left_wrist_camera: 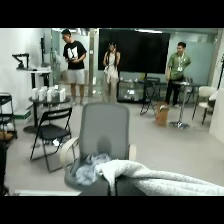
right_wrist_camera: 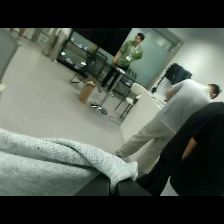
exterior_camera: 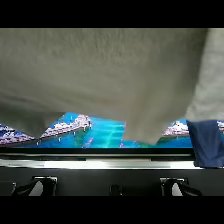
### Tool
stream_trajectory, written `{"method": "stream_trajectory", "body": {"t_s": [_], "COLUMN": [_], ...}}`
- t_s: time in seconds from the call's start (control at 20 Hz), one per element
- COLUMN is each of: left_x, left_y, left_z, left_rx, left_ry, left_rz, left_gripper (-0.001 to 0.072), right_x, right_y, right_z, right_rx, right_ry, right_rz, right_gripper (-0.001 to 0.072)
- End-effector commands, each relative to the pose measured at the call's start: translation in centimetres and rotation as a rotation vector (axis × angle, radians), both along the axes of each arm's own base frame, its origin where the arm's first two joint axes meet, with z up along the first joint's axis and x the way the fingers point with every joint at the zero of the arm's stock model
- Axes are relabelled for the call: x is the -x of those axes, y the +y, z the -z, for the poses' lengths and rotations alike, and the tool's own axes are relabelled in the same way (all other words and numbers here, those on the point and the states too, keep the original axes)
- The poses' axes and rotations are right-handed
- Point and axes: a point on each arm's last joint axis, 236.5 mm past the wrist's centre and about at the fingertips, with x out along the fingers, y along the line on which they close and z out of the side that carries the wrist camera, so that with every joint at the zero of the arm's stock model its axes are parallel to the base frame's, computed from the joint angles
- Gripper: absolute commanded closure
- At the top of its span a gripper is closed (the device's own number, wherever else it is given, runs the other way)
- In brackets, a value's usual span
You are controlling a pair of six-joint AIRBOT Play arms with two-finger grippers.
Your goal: Fold the shirts.
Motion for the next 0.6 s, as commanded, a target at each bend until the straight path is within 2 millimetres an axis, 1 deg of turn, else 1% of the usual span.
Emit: {"method": "stream_trajectory", "body": {"t_s": [0.0, 0.05, 0.1, 0.15, 0.2, 0.25, 0.3, 0.35, 0.4, 0.45, 0.5, 0.55], "left_x": [-0.3, -1.3, -2.9, -4.8, -7.2, -10.0, -12.4, -14.9, -17.0, -19.2, -21.0, -22.8], "left_y": [1.3, 1.6, 2.1, 2.8, 3.7, 4.5, 5.4, 6.2, 6.9, 7.5, 7.8, 7.6], "left_z": [4.0, 5.7, 8.0, 10.6, 14.1, 18.4, 23.1, 28.5, 33.3, 38.1, 42.2, 46.0], "left_rx": [-0.012, -0.015, -0.009, 0.002, 0.018, 0.045, 0.071, 0.101, 0.126, 0.165, 0.186, 0.193], "left_ry": [0.166, 0.231, 0.308, 0.393, 0.498, 0.620, 0.743, 0.874, 0.971, 1.056, 1.124, 1.189], "left_rz": [-0.054, -0.050, -0.044, -0.037, -0.027, -0.007, 0.008, 0.027, 0.040, 0.048, 0.059, 0.082], "left_gripper": [0.0677, 0.0677, 0.0677, 0.0677, 0.0677, 0.0677, 0.0677, 0.0677, 0.0677, 0.0677, 0.0677, 0.0677], "right_x": [0.0, -1.5, -3.6, -6.0, -8.8, -11.7, -13.9, -16.2, -18.4, -21.1, -23.8, -26.9], "right_y": [-0.7, -1.2, -1.9, -2.7, -3.6, -4.4, -4.9, -5.3, -5.3, -4.7, -3.5, -2.5], "right_z": [1.4, 3.0, 5.5, 8.6, 12.8, 18.0, 23.4, 29.1, 33.9, 38.4, 42.0, 45.5], "right_rx": [0.001, -0.011, -0.032, -0.058, -0.094, -0.143, -0.198, -0.251, -0.278, -0.300, -0.307, -0.326], "right_ry": [0.061, 0.129, 0.235, 0.359, 0.516, 0.700, 0.884, 1.062, 1.186, 1.274, 1.323, 1.330], "right_rz": [0.032, 0.031, 0.028, 0.020, 0.007, -0.017, -0.041, -0.060, -0.078, -0.104, -0.131, -0.135], "right_gripper": [0.0653, 0.0653, 0.0653, 0.0653, 0.0653, 0.0653, 0.0654, 0.0654, 0.0654, 0.0653, 0.0653, 0.0653]}}
